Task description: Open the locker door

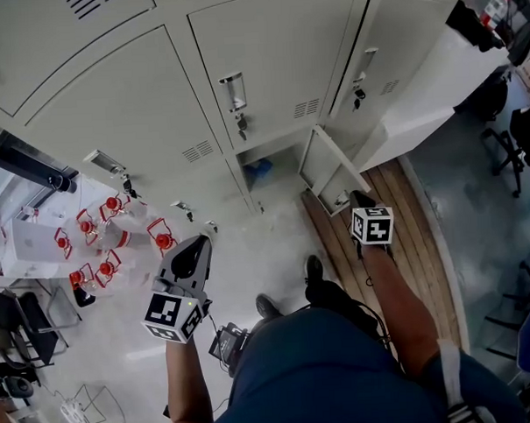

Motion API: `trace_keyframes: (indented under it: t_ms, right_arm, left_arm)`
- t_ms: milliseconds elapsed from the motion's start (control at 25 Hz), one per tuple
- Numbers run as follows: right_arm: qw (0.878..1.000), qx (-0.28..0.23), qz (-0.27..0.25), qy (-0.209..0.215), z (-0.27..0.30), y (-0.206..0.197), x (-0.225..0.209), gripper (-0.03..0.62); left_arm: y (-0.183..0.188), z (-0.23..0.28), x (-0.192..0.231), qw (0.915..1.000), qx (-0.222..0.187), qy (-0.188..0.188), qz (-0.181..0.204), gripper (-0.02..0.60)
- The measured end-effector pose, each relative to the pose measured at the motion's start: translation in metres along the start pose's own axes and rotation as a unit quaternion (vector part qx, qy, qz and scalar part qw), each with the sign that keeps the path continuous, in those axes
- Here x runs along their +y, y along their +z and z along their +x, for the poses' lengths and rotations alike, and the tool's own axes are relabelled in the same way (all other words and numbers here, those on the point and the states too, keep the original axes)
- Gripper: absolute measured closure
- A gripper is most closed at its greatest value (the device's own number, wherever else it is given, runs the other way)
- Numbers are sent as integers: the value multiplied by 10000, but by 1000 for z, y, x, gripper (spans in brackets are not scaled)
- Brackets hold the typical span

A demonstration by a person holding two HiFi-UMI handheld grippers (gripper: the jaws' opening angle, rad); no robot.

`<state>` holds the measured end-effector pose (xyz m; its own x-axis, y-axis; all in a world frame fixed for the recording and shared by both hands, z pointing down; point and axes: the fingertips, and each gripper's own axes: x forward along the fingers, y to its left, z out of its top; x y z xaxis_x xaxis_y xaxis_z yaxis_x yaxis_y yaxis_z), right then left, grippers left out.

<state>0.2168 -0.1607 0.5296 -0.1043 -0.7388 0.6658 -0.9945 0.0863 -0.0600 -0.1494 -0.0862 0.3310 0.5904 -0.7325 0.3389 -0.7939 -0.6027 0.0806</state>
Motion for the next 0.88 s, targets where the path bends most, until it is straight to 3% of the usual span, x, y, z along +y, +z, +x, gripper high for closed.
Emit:
trace_keyframes:
  t_ms: [640, 880]
  right_arm:
    - [9997, -58, -199, 162, -16, 7, 7, 557]
    - [9988, -466, 23, -156, -29, 23, -12, 557]
  left_arm:
    - [-5, -20, 1, 9999, 1, 133, 7, 555]
    - [13, -2, 8, 9987, -265, -199, 386, 555]
